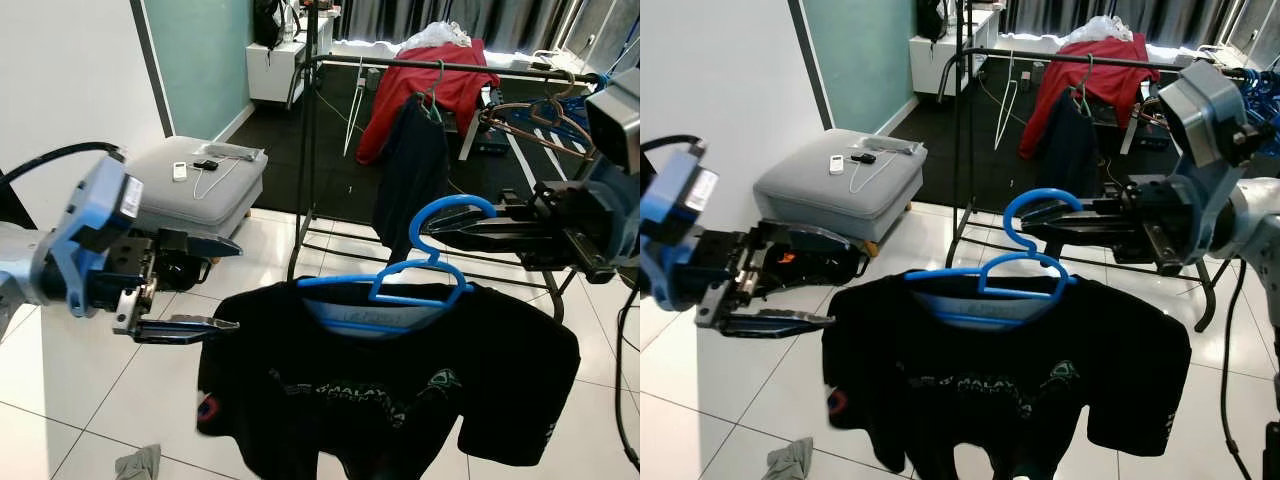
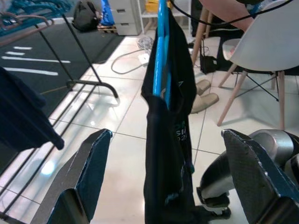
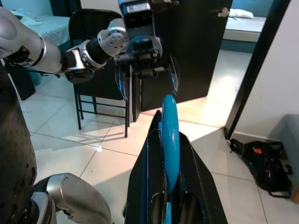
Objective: Hang hanger
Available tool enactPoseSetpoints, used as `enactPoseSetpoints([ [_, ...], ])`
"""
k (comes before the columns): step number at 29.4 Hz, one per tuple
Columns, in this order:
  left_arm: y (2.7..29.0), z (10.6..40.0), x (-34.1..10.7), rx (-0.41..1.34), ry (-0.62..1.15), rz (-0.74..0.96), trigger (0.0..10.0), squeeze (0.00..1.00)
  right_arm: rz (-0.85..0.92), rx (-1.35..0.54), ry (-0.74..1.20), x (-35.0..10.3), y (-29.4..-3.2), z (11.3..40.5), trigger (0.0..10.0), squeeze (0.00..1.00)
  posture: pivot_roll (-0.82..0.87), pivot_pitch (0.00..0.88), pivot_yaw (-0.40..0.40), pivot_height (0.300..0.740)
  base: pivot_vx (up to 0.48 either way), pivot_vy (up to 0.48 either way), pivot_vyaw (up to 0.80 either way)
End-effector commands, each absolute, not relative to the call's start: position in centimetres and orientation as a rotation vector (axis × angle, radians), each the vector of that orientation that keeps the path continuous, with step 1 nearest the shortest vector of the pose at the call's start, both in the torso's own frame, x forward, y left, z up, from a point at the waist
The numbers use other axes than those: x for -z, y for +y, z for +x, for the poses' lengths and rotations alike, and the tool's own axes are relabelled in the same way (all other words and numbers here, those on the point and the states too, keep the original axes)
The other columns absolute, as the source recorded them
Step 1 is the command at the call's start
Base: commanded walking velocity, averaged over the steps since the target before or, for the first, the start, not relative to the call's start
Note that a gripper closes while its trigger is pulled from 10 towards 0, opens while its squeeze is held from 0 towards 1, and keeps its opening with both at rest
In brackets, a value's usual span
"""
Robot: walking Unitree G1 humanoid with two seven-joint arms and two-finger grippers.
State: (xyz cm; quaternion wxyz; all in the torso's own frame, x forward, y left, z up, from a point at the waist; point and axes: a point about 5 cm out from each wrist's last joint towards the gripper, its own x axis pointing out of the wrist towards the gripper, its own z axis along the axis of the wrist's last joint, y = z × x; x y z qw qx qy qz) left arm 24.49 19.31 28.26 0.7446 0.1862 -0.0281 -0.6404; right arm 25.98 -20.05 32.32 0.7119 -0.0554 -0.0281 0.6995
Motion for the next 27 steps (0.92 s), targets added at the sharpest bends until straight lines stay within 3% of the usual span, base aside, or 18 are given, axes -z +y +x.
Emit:
enactPoseSetpoints([
  [1, 18.4, 24.5, -27.8, 1.414, -0.041, 0.410, 10.0, 0.00, -0.121, -1.586, -0.074, -32.5, -19.4, 25.8, 0.0, 0.00, -0.05, 0.000, -0.042, 0.740, 0.000, 0.000, 0.00],
  [17, 15.7, 26.4, -25.2, 1.305, 0.088, 0.403, 10.0, 0.00, -0.118, -1.611, -0.094, -32.6, -18.6, 25.8, 0.0, 0.00, -0.05, 0.000, -0.039, 0.740, 0.000, 0.000, 0.00],
  [18, 15.7, 26.3, -25.1, 1.308, 0.098, 0.402, 6.6, 0.00, -0.119, -1.610, -0.094, -32.6, -18.6, 25.8, 0.0, 0.00, -0.05, 0.000, -0.039, 0.740, 0.000, 0.000, 0.00],
  [19, 15.6, 26.3, -25.0, 1.311, 0.109, 0.399, 1.3, 0.00, -0.118, -1.609, -0.095, -32.7, -18.6, 25.8, 0.0, 0.00, -0.04, 0.000, -0.040, 0.740, 0.000, 0.000, 0.00],
  [20, 15.6, 26.3, -25.0, 1.311, 0.109, 0.399, 1.3, 0.00, -0.118, -1.609, -0.095, -32.7, -18.6, 25.8, 0.0, 0.00, -0.04, 0.000, -0.040, 0.740, 0.000, 0.000, 0.00],
  [21, 15.3, 25.8, -24.8, 1.350, 0.131, 0.395, 0.0, 0.00, -0.118, -1.607, -0.097, -32.7, -18.6, 25.8, 0.0, 0.00, -0.05, 0.000, -0.037, 0.740, 0.000, 0.000, 0.00],
  [27, 15.3, 25.6, -24.8, 1.358, 0.138, 0.385, 0.0, 0.00, -0.116, -1.604, -0.097, -32.7, -18.7, 25.7, 0.0, 0.00, -0.04, 0.000, -0.038, 0.740, 0.000, 0.000, 0.00],
])
